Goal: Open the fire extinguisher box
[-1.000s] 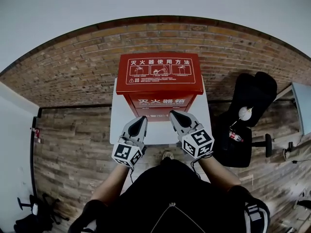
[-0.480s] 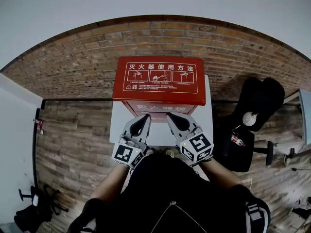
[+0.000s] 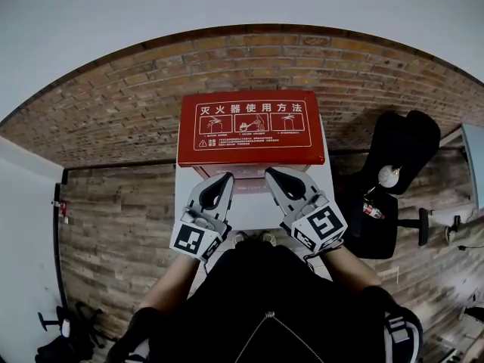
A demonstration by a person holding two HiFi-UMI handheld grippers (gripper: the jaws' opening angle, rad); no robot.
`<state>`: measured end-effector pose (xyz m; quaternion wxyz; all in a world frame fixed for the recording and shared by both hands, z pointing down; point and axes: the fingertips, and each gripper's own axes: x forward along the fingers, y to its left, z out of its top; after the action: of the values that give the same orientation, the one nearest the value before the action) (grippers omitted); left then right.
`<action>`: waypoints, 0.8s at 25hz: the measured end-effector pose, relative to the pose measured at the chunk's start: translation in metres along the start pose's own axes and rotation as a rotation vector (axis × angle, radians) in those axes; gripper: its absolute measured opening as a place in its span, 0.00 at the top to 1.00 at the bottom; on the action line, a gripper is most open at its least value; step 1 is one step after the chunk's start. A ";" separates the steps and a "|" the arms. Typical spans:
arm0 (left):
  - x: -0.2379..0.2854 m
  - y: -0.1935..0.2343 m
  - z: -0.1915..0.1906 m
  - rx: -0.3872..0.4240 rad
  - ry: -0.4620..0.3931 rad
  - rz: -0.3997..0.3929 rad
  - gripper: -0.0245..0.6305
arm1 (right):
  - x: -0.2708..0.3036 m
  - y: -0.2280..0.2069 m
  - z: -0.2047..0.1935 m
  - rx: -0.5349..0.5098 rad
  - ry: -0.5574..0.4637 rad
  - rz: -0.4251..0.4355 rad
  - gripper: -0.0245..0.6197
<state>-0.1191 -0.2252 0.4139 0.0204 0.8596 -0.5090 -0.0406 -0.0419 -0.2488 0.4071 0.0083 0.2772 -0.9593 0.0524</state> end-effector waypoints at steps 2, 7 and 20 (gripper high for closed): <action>-0.001 0.005 0.009 0.008 -0.017 -0.019 0.89 | -0.002 -0.006 0.013 -0.032 -0.033 -0.012 0.93; -0.004 0.024 0.029 0.048 -0.055 -0.045 0.83 | -0.010 -0.026 0.031 -0.057 -0.063 -0.054 0.93; -0.031 0.095 0.041 0.137 -0.024 0.067 0.56 | -0.040 -0.075 0.038 -0.170 -0.008 -0.128 0.64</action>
<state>-0.2206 -0.2439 0.3816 -0.0433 0.8408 -0.5393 -0.0153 0.0322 -0.2945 0.3744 0.0315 0.3364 -0.9407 -0.0309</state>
